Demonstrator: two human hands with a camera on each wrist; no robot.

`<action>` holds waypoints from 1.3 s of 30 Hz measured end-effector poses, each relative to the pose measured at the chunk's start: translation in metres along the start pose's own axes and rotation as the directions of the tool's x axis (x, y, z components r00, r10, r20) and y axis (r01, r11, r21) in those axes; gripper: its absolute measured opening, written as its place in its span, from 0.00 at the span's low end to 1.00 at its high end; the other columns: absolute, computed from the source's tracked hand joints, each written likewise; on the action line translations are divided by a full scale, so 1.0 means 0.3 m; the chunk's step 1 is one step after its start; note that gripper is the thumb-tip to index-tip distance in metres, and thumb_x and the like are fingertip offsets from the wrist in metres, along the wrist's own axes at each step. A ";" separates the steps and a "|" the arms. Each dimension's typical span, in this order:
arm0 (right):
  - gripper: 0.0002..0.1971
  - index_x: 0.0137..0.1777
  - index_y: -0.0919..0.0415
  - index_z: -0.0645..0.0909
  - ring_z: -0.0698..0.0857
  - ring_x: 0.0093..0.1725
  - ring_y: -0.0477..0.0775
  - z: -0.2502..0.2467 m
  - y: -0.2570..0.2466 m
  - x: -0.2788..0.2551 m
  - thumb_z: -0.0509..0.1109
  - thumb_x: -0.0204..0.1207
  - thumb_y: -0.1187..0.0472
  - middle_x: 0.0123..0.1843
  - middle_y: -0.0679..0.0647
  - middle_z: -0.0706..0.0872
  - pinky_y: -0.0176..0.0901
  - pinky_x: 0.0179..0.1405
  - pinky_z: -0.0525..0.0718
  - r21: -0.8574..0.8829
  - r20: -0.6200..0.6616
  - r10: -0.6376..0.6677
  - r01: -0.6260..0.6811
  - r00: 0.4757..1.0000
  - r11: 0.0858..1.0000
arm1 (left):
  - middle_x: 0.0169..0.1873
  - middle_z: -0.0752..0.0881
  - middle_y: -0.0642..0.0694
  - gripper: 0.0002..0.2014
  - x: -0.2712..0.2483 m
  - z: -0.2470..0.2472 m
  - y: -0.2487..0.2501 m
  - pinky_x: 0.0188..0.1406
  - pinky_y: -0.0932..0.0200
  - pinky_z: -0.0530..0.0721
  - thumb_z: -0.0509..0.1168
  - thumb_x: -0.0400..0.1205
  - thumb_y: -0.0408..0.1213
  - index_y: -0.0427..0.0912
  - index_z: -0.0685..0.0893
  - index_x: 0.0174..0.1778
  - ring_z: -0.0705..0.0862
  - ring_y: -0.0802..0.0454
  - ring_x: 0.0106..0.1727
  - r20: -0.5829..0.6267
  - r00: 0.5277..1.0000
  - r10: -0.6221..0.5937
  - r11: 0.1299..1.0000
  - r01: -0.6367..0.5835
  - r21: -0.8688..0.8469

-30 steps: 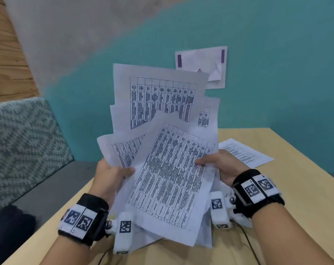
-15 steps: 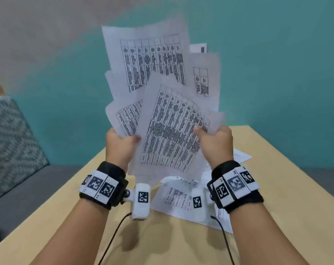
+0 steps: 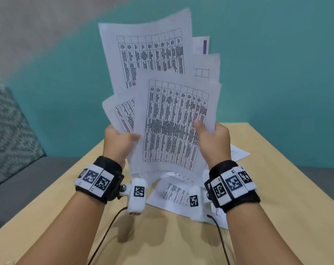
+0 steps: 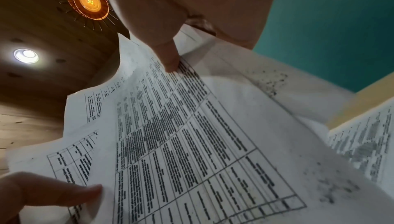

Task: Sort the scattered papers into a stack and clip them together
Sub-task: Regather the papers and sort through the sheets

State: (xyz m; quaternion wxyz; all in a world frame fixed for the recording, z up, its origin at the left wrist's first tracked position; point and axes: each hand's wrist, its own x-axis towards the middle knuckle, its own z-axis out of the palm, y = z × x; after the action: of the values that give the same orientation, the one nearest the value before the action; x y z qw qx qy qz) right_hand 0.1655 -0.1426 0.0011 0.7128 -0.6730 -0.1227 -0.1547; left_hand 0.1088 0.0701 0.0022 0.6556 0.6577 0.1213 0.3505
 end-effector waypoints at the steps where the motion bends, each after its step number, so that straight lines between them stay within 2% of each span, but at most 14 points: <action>1: 0.06 0.48 0.58 0.86 0.84 0.40 0.46 -0.002 0.010 0.001 0.73 0.83 0.57 0.41 0.45 0.88 0.40 0.47 0.82 -0.010 0.016 0.017 -0.017 1.000 1.000 | 0.47 0.91 0.50 0.20 0.000 0.000 -0.002 0.37 0.60 0.87 0.67 0.76 0.12 0.36 0.86 0.58 0.90 0.53 0.46 -0.002 1.000 -0.007 1.000 0.007 0.011; 2: 0.02 0.47 0.56 0.86 0.85 0.42 0.47 -0.003 0.019 -0.001 0.74 0.81 0.60 0.42 0.44 0.88 0.41 0.50 0.83 -0.032 0.047 0.045 -0.043 0.998 0.999 | 0.46 0.91 0.49 0.20 -0.005 0.001 -0.005 0.39 0.58 0.86 0.65 0.76 0.11 0.36 0.86 0.57 0.90 0.51 0.46 -0.004 1.000 -0.014 1.000 0.014 0.020; 5: 0.11 0.49 0.50 0.84 0.88 0.51 0.52 0.008 0.047 -0.012 0.75 0.78 0.69 0.46 0.43 0.89 0.47 0.59 0.84 -0.110 0.113 0.109 -0.097 0.988 0.989 | 0.45 0.91 0.48 0.23 -0.027 0.010 -0.005 0.38 0.59 0.85 0.62 0.75 0.08 0.37 0.86 0.55 0.90 0.52 0.46 0.009 0.999 -0.040 0.999 0.040 0.015; 8: 0.08 0.53 0.53 0.85 0.87 0.48 0.49 0.020 0.040 -0.018 0.73 0.80 0.68 0.46 0.42 0.88 0.44 0.57 0.82 -0.111 0.076 0.091 -0.082 0.993 0.990 | 0.46 0.92 0.47 0.21 -0.029 0.016 0.007 0.33 0.63 0.88 0.64 0.76 0.10 0.36 0.87 0.57 0.91 0.52 0.47 0.021 0.999 -0.047 0.998 0.048 -0.038; 11: 0.07 0.50 0.51 0.85 0.87 0.48 0.51 0.017 0.031 -0.019 0.74 0.80 0.65 0.44 0.42 0.88 0.42 0.53 0.81 -0.102 0.057 0.066 -0.060 0.996 0.993 | 0.51 0.92 0.46 0.18 -0.014 0.012 0.006 0.38 0.64 0.88 0.68 0.79 0.16 0.36 0.87 0.62 0.91 0.51 0.50 0.009 0.998 -0.064 0.993 0.065 -0.097; 13: 0.08 0.55 0.52 0.86 0.89 0.52 0.52 0.009 0.036 -0.024 0.74 0.80 0.65 0.49 0.45 0.90 0.45 0.56 0.83 -0.118 0.071 0.089 -0.080 0.993 0.990 | 0.56 0.92 0.45 0.18 -0.008 0.012 0.000 0.43 0.62 0.89 0.68 0.81 0.20 0.37 0.86 0.65 0.91 0.50 0.54 0.019 0.997 -0.073 0.991 0.075 -0.113; 17: 0.12 0.60 0.57 0.87 0.90 0.53 0.54 -0.006 0.061 -0.017 0.75 0.79 0.67 0.53 0.50 0.91 0.51 0.61 0.85 -0.152 0.071 0.136 -0.124 0.988 0.981 | 0.57 0.90 0.48 0.17 0.000 0.016 -0.004 0.50 0.55 0.85 0.60 0.84 0.25 0.41 0.82 0.68 0.89 0.48 0.58 0.044 0.996 -0.076 0.983 0.082 -0.166; 20: 0.10 0.54 0.53 0.87 0.90 0.53 0.55 -0.014 0.063 -0.011 0.76 0.77 0.67 0.51 0.49 0.92 0.51 0.59 0.85 -0.107 0.050 0.151 -0.145 0.987 0.984 | 0.61 0.91 0.49 0.20 0.019 0.011 -0.011 0.56 0.54 0.87 0.57 0.85 0.23 0.41 0.82 0.71 0.89 0.50 0.61 0.054 0.997 -0.049 0.989 0.056 -0.138; 24: 0.09 0.51 0.51 0.85 0.88 0.51 0.50 -0.015 0.053 -0.021 0.75 0.79 0.68 0.49 0.45 0.90 0.41 0.46 0.82 -0.063 0.059 0.147 -0.143 0.987 0.988 | 0.61 0.91 0.50 0.17 0.045 -0.003 -0.031 0.67 0.47 0.86 0.62 0.86 0.26 0.44 0.85 0.68 0.89 0.50 0.63 0.050 0.999 -0.019 0.991 0.025 -0.129; 28: 0.12 0.62 0.55 0.85 0.87 0.55 0.45 -0.005 0.046 -0.033 0.74 0.81 0.65 0.52 0.42 0.89 0.43 0.56 0.79 -0.082 0.049 0.090 -0.086 0.995 0.993 | 0.62 0.91 0.51 0.13 0.047 -0.015 -0.035 0.69 0.46 0.85 0.64 0.89 0.33 0.45 0.84 0.69 0.89 0.51 0.64 0.044 0.999 0.005 0.987 0.003 -0.163; 33: 0.11 0.62 0.52 0.84 0.86 0.54 0.39 -0.002 0.031 -0.038 0.74 0.82 0.63 0.52 0.38 0.88 0.45 0.60 0.80 -0.119 0.077 0.012 -0.003 0.997 0.993 | 0.58 0.91 0.58 0.06 0.033 -0.021 -0.008 0.65 0.54 0.84 0.64 0.90 0.43 0.55 0.85 0.58 0.88 0.58 0.62 0.051 0.997 0.050 0.986 -0.041 -0.163; 35: 0.07 0.57 0.51 0.84 0.87 0.53 0.41 -0.010 0.021 -0.035 0.73 0.82 0.63 0.51 0.41 0.89 0.47 0.60 0.82 -0.126 0.092 -0.001 0.013 0.996 0.992 | 0.55 0.91 0.58 0.07 0.032 -0.029 0.004 0.62 0.56 0.84 0.65 0.89 0.48 0.53 0.87 0.54 0.89 0.59 0.58 0.040 0.997 0.064 0.987 -0.057 -0.151; 37: 0.06 0.53 0.49 0.84 0.87 0.51 0.43 -0.022 0.014 -0.030 0.74 0.82 0.62 0.50 0.43 0.90 0.46 0.57 0.83 -0.110 0.105 -0.018 0.030 0.994 0.994 | 0.52 0.91 0.53 0.15 0.037 -0.036 0.011 0.61 0.50 0.84 0.65 0.87 0.53 0.45 0.88 0.53 0.87 0.56 0.54 0.020 0.995 0.093 0.988 -0.090 -0.122; 39: 0.08 0.50 0.47 0.84 0.88 0.52 0.44 -0.033 0.014 -0.024 0.74 0.81 0.63 0.50 0.44 0.91 0.43 0.54 0.82 -0.069 0.118 -0.018 0.026 0.993 0.997 | 0.55 0.92 0.45 0.14 0.042 -0.037 0.010 0.64 0.46 0.85 0.65 0.88 0.49 0.41 0.87 0.57 0.88 0.53 0.56 0.012 0.992 0.128 0.987 -0.126 -0.096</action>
State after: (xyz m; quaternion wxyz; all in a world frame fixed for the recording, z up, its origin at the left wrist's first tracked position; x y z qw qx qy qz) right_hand 0.1601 -0.1520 -0.0062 0.6785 -0.7041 -0.1663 -0.1271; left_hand 0.1101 0.0861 0.0078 0.6637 0.6352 0.0562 0.3911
